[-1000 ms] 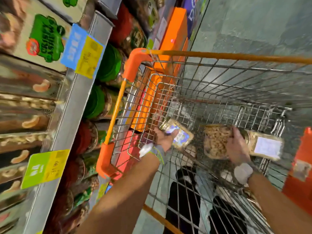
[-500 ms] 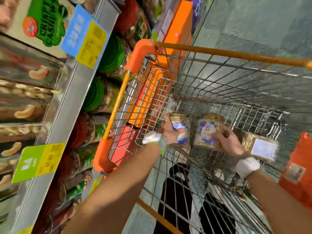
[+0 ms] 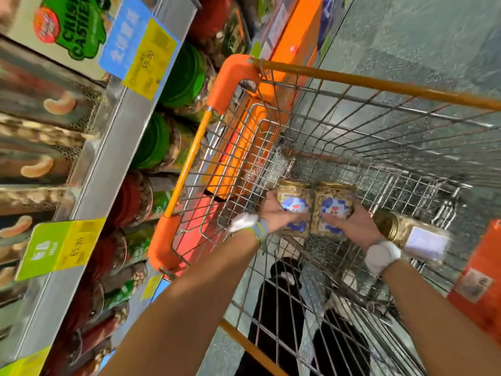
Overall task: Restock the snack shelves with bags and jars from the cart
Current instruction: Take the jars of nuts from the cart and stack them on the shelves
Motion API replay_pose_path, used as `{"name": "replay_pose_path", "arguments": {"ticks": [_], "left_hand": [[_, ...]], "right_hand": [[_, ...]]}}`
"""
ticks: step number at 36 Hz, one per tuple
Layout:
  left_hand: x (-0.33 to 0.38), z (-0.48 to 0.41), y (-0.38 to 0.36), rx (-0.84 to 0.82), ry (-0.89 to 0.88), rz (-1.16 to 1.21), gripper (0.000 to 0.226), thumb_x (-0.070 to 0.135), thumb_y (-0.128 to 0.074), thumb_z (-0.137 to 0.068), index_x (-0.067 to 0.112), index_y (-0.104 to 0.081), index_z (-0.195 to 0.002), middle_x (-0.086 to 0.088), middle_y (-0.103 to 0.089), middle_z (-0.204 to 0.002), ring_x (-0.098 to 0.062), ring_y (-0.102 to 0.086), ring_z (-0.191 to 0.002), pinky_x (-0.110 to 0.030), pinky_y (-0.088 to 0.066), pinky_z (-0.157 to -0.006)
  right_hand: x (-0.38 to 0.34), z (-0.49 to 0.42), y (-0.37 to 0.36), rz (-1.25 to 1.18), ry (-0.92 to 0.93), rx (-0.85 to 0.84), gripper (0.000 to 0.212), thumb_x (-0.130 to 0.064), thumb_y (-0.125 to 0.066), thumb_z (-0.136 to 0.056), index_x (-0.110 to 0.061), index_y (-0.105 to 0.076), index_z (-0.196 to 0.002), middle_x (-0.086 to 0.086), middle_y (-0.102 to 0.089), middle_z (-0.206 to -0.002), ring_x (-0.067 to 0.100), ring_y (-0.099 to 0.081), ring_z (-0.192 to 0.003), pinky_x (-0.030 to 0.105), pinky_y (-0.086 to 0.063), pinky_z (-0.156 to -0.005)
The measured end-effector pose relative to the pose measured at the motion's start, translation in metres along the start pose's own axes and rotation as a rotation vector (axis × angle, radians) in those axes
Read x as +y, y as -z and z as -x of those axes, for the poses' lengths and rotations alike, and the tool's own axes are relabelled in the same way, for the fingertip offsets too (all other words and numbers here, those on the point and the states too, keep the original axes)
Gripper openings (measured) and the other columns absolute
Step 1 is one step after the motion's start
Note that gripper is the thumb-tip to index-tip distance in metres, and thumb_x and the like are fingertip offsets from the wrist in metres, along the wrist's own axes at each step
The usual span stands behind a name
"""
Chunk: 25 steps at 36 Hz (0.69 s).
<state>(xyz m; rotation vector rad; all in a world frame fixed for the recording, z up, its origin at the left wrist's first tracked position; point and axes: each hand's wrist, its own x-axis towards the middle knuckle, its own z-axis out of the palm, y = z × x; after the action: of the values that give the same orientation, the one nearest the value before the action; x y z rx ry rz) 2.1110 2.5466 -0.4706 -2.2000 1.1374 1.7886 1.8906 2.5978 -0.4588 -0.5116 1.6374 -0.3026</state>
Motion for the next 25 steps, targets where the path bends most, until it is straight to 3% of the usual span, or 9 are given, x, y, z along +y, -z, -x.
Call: {"name": "replay_pose_path", "arguments": {"ticks": [3,6,11,13,15,17,20,23,25], "left_hand": [[0.008,0.009,0.006,0.003,0.008,0.05,0.119,0.05,-0.098,-0.031,0.012,-0.047,-0.132,-0.007,-0.063,-0.128,-0.024,-0.062,-0.117,-0.038,-0.052,-0.102],[0.019,0.025,0.016,-0.009,0.013,0.136,0.089,0.025,-0.101,-0.052,0.019,-0.044,-0.12,-0.004,-0.066,-0.123,-0.02,-0.064,-0.116,-0.03,-0.051,-0.1],[0.04,0.074,0.031,0.001,-0.096,0.224,0.103,0.05,-0.1,-0.038,0.019,-0.045,-0.12,-0.002,-0.068,-0.118,-0.019,-0.065,-0.113,-0.032,-0.05,-0.103],[0.052,0.106,0.038,0.046,-0.156,0.27,0.089,0.026,-0.102,-0.05,0.017,-0.044,-0.117,0.001,-0.069,-0.105,-0.012,-0.068,-0.1,-0.022,-0.053,-0.093],[0.066,0.147,0.044,0.074,-0.241,0.357,0.077,0.009,-0.097,-0.055,0.015,-0.045,-0.111,0.005,-0.067,-0.096,0.002,-0.067,-0.081,-0.011,-0.051,-0.075],[0.08,0.19,0.049,0.13,-0.35,0.352,0.062,0.006,-0.095,-0.061,0.018,-0.048,-0.099,0.015,-0.067,-0.09,0.009,-0.062,-0.075,-0.013,-0.05,-0.074],[0.096,0.253,0.06,0.237,-0.449,0.46,0.082,0.009,-0.098,-0.05,0.016,-0.046,-0.112,0.007,-0.067,-0.098,0.0,-0.064,-0.08,-0.018,-0.055,-0.075],[0.1,0.331,0.072,0.302,-0.492,0.567,0.086,0.004,-0.093,-0.064,0.011,-0.037,-0.128,-0.007,-0.066,-0.115,-0.021,-0.068,-0.1,-0.037,-0.057,-0.093],[0.1,0.379,0.082,0.355,-0.529,0.647,0.095,0.018,-0.097,-0.057,0.012,-0.039,-0.131,-0.01,-0.064,-0.126,-0.028,-0.066,-0.113,-0.051,-0.052,-0.101]], "right_hand": [[0.004,0.0,0.004,-0.032,-0.004,-0.041,0.075,-0.059,-0.091,-0.052,-0.029,-0.057,-0.111,-0.008,-0.073,-0.112,0.017,-0.07,-0.103,0.044,-0.052,-0.1],[0.0,0.012,0.011,-0.056,-0.002,-0.043,0.094,-0.066,-0.093,-0.044,-0.028,-0.052,-0.12,-0.005,-0.07,-0.119,0.02,-0.069,-0.105,0.045,-0.053,-0.099],[-0.047,0.074,0.03,-0.089,0.109,-0.036,0.081,-0.054,-0.093,-0.044,-0.028,-0.057,-0.111,-0.001,-0.073,-0.11,0.021,-0.072,-0.097,0.045,-0.057,-0.091],[-0.058,0.091,0.04,-0.037,0.132,0.007,0.106,-0.067,-0.092,-0.038,-0.023,-0.052,-0.126,-0.001,-0.073,-0.11,0.022,-0.073,-0.093,0.043,-0.059,-0.083],[-0.06,0.097,0.055,0.009,0.207,0.034,0.117,-0.075,-0.09,-0.037,-0.028,-0.046,-0.135,-0.004,-0.071,-0.114,0.025,-0.072,-0.097,0.047,-0.059,-0.085],[-0.081,0.124,0.065,0.011,0.307,0.022,0.111,-0.064,-0.095,-0.041,-0.028,-0.048,-0.135,-0.001,-0.067,-0.124,0.026,-0.069,-0.106,0.05,-0.057,-0.089],[-0.128,0.202,0.068,-0.069,0.475,0.009,0.076,-0.023,-0.094,-0.058,-0.014,-0.053,-0.121,0.009,-0.065,-0.115,0.017,-0.067,-0.087,0.04,-0.055,-0.083],[-0.16,0.266,0.07,-0.05,0.655,-0.025,0.097,-0.025,-0.094,-0.059,-0.011,-0.037,-0.136,-0.002,-0.067,-0.104,-0.001,-0.069,-0.079,0.033,-0.055,-0.083],[-0.177,0.304,0.068,-0.037,0.724,-0.051,0.091,-0.022,-0.091,-0.055,-0.014,-0.039,-0.129,-0.002,-0.067,-0.105,-0.004,-0.067,-0.08,0.029,-0.053,-0.084]]}}
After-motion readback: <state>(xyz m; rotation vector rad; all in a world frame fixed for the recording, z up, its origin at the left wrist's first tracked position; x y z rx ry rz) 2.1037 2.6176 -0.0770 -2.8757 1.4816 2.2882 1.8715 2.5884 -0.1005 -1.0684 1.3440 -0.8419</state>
